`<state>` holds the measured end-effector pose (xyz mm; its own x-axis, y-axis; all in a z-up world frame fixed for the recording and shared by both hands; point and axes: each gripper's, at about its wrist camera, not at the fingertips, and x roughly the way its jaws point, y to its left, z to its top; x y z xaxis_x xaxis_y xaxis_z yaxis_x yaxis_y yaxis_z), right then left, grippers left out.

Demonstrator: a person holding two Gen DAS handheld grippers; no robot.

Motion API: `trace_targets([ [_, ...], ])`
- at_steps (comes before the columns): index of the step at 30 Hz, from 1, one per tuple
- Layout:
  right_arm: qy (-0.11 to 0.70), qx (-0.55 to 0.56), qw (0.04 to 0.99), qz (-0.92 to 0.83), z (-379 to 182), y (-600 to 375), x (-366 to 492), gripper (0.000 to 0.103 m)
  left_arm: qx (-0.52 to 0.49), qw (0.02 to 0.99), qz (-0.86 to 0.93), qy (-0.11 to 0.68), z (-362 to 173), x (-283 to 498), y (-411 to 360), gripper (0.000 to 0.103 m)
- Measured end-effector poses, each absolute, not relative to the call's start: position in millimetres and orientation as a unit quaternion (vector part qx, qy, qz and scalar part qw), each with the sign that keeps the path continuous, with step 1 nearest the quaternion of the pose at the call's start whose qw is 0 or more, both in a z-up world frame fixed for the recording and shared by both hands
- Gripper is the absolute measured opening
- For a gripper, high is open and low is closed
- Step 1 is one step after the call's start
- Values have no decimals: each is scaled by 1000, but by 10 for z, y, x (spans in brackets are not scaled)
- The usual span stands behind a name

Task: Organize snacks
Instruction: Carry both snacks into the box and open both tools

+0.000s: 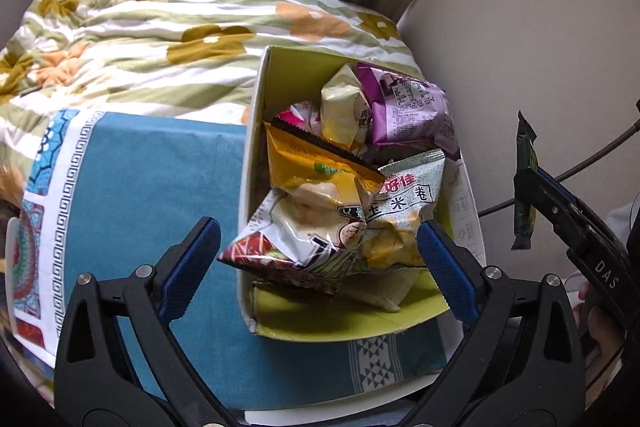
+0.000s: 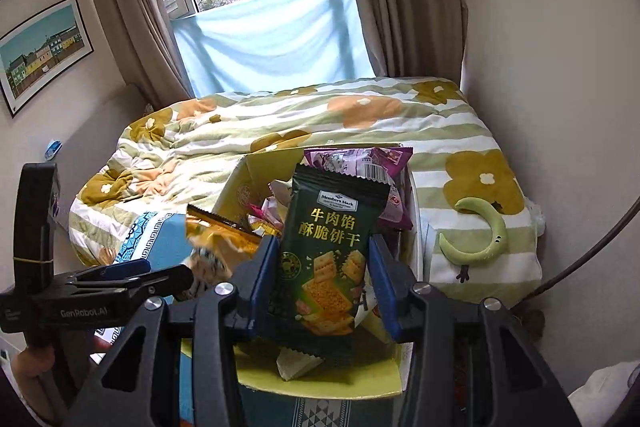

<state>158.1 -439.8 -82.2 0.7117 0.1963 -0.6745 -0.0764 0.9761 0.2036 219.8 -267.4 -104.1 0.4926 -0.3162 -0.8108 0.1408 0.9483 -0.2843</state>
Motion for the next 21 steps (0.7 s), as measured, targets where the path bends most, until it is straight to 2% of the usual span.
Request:
trace_targets([
  [7,366,67,921,113,-734,-4327,1724,42,-70,870,-120,473,-895,2173,-2557,98],
  [21,422,62,889,165,-971,-4069,2232,44,-18,877,-66,476,-885,2146,-2513,98],
])
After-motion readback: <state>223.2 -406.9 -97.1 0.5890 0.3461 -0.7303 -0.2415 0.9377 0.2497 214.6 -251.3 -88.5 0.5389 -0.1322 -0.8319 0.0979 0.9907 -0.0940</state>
